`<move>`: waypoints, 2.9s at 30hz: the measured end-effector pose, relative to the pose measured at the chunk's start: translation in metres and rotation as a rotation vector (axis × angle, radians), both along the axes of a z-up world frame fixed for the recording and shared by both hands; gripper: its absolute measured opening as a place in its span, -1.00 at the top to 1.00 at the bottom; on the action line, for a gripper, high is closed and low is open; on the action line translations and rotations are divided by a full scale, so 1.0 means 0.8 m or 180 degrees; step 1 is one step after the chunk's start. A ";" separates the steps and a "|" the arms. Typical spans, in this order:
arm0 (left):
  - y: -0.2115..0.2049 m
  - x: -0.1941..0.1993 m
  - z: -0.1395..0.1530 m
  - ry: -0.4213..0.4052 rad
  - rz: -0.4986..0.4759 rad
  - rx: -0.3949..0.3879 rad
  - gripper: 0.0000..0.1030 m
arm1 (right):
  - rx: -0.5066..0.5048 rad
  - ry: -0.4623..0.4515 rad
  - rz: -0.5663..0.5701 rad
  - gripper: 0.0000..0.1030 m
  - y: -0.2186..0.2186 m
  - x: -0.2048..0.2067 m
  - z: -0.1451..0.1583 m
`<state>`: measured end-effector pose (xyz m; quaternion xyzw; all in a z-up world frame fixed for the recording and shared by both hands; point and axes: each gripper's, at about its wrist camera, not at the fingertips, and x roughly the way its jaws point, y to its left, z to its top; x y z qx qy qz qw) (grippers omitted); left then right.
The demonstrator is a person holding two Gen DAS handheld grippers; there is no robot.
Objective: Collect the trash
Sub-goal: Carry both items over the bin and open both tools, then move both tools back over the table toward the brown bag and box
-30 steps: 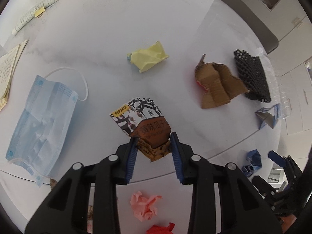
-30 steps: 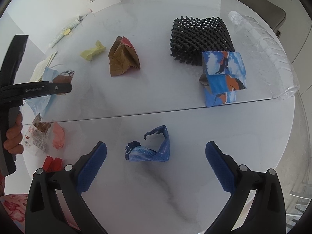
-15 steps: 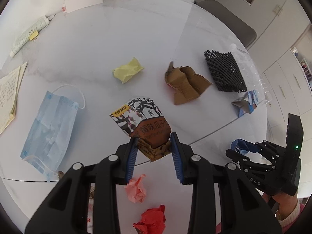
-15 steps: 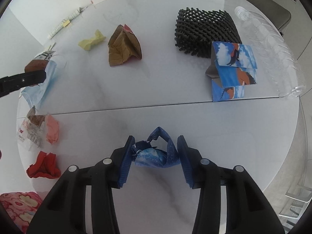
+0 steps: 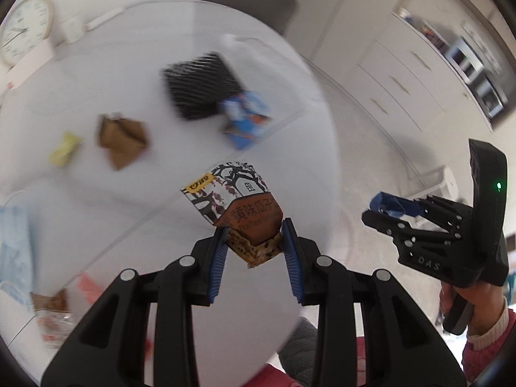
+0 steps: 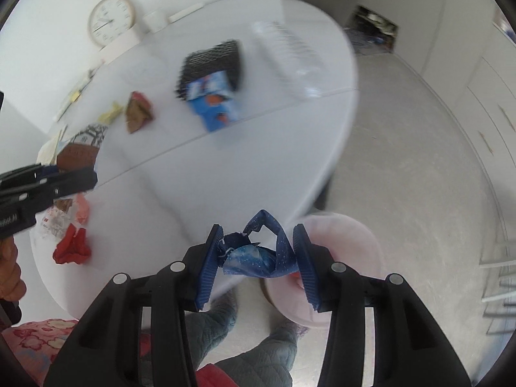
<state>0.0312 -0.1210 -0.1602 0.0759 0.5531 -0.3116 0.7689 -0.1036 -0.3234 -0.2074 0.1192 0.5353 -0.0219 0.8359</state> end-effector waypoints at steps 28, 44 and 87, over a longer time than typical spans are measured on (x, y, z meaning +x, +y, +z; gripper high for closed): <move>-0.184 -0.090 -0.056 0.0392 -0.0309 0.0120 -0.44 | 0.0081 -0.0004 -0.0281 0.09 -0.142 -0.105 -0.012; -0.042 -0.057 0.014 0.0024 0.0714 0.0109 -0.80 | 0.0172 0.0213 0.0059 -0.40 -0.075 -0.073 -0.059; 0.089 0.071 0.025 -0.0369 0.1353 0.0033 -0.82 | -0.0305 -0.0498 0.0507 -0.95 0.056 0.075 0.053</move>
